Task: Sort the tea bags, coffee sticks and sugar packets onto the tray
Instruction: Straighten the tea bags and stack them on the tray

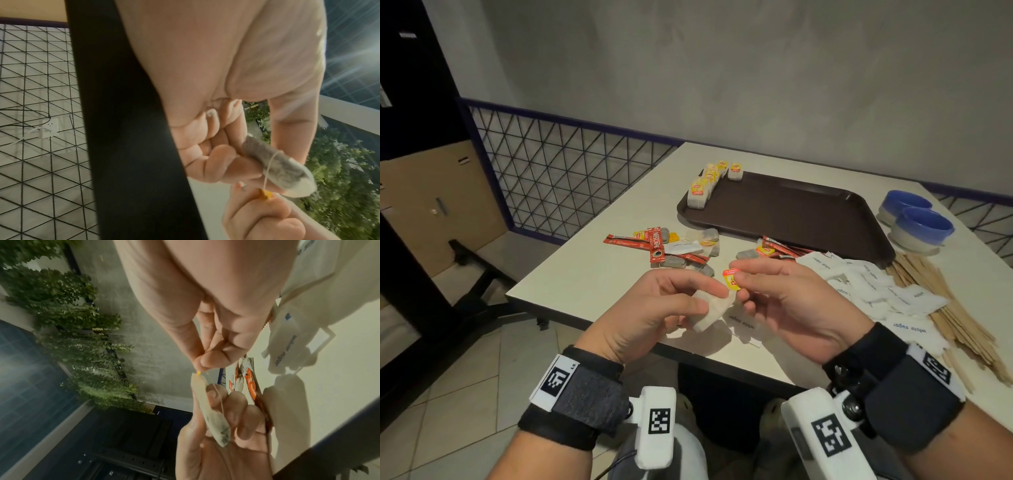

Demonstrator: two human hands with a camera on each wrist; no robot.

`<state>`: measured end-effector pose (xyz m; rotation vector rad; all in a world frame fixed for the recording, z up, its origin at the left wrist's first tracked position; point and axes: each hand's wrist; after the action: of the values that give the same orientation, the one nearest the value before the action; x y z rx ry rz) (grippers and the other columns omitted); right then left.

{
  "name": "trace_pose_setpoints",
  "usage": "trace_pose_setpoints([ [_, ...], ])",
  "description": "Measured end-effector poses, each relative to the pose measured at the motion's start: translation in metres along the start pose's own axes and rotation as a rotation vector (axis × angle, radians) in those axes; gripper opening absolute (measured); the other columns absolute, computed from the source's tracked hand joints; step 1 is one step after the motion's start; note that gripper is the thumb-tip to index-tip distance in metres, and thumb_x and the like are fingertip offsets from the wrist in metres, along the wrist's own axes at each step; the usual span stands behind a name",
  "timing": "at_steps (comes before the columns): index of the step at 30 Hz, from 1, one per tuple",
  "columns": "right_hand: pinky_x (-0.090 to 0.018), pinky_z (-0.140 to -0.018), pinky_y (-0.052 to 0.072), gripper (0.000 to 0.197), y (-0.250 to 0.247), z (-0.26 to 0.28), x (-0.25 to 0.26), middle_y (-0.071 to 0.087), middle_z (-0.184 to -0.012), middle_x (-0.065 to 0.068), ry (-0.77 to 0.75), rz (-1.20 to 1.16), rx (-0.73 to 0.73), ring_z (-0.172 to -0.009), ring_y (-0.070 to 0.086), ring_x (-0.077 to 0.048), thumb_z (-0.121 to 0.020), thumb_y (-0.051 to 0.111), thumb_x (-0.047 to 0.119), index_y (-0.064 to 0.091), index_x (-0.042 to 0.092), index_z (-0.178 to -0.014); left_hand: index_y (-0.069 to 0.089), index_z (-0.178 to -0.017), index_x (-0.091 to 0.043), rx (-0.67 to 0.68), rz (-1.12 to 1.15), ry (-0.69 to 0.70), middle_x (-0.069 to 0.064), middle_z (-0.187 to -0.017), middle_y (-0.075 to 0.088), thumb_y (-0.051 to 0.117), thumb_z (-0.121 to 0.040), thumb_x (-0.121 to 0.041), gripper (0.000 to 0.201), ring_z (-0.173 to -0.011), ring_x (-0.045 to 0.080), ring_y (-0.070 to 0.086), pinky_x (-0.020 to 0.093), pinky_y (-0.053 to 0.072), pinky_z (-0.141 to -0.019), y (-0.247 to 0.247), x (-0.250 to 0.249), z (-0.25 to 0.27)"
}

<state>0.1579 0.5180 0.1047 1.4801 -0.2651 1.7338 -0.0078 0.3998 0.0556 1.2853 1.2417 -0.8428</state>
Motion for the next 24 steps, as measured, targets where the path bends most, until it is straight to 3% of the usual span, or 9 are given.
trace_pose_setpoints([
  [3, -0.02, -0.054, 0.054, 0.025, -0.001, 0.0, 0.001, 0.064, -0.078, -0.016, 0.046, -0.074, 0.004, -0.06, 0.061, -0.014, -0.088, 0.066, -0.008, 0.068, -0.008, -0.113, 0.08, -0.096, -0.012, 0.01, -0.017, 0.014, -0.001, -0.083, 0.068, 0.07, -0.078, -0.001, 0.024, -0.055, 0.003, 0.056, 0.015, 0.043, -0.055, 0.0, 0.0, 0.0],
  [6, -0.019, -0.053, 0.054, 0.023, 0.0, -0.001, 0.002, 0.065, -0.082, -0.018, 0.071, -0.089, 0.011, -0.059, 0.06, -0.013, -0.088, 0.066, -0.008, 0.069, -0.009, -0.111, 0.071, -0.103, -0.008, 0.028, -0.027, 0.0, 0.001, -0.088, 0.067, 0.077, -0.076, -0.001, 0.029, -0.069, 0.009, 0.061, 0.022, 0.05, -0.063, -0.002, 0.001, 0.0],
  [10, -0.019, -0.054, 0.053, 0.025, -0.001, -0.004, 0.006, 0.066, -0.085, -0.017, 0.092, -0.046, 0.027, -0.06, 0.059, -0.012, -0.089, 0.067, -0.006, 0.071, -0.008, -0.113, 0.054, -0.105, -0.003, 0.049, 0.06, -0.006, 0.006, -0.096, 0.068, 0.069, -0.079, 0.013, 0.034, -0.07, 0.011, 0.067, 0.02, 0.054, -0.059, -0.001, -0.002, 0.0],
  [14, -0.017, -0.053, 0.051, 0.025, -0.004, -0.005, 0.013, 0.064, -0.081, -0.016, 0.081, 0.073, 0.057, -0.059, 0.057, -0.011, -0.087, 0.069, -0.005, 0.073, -0.005, -0.112, 0.045, -0.101, -0.002, 0.078, 0.053, -0.033, 0.0, -0.081, 0.071, 0.057, -0.086, 0.026, 0.034, -0.057, 0.007, 0.066, 0.016, 0.052, -0.054, 0.002, -0.006, 0.002],
  [19, -0.021, -0.054, 0.046, 0.022, -0.005, 0.0, 0.019, 0.068, -0.085, -0.016, 0.011, 0.277, 0.12, -0.062, 0.055, -0.013, -0.08, 0.072, -0.002, 0.078, -0.001, -0.101, 0.051, -0.1, -0.003, 0.05, 0.066, -0.032, 0.012, -0.09, 0.072, 0.067, -0.08, 0.013, 0.03, -0.068, 0.014, 0.07, 0.021, 0.056, -0.058, 0.0, -0.003, 0.0],
  [24, -0.031, -0.063, 0.04, 0.018, -0.004, 0.008, 0.023, 0.072, -0.087, -0.011, -0.151, 0.56, 0.198, -0.073, 0.053, -0.018, -0.088, 0.071, 0.0, 0.081, 0.007, -0.101, 0.067, -0.092, -0.012, 0.032, 0.03, -0.033, 0.014, -0.094, 0.072, 0.071, -0.078, 0.006, 0.023, -0.078, 0.018, 0.069, 0.023, 0.055, -0.063, 0.001, 0.0, -0.001],
])
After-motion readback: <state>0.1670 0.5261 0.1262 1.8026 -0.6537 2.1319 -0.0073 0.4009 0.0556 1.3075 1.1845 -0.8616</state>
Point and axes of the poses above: each hand's wrist, its own z-axis away from the middle knuckle, its own y-axis out of the palm, x = y × z
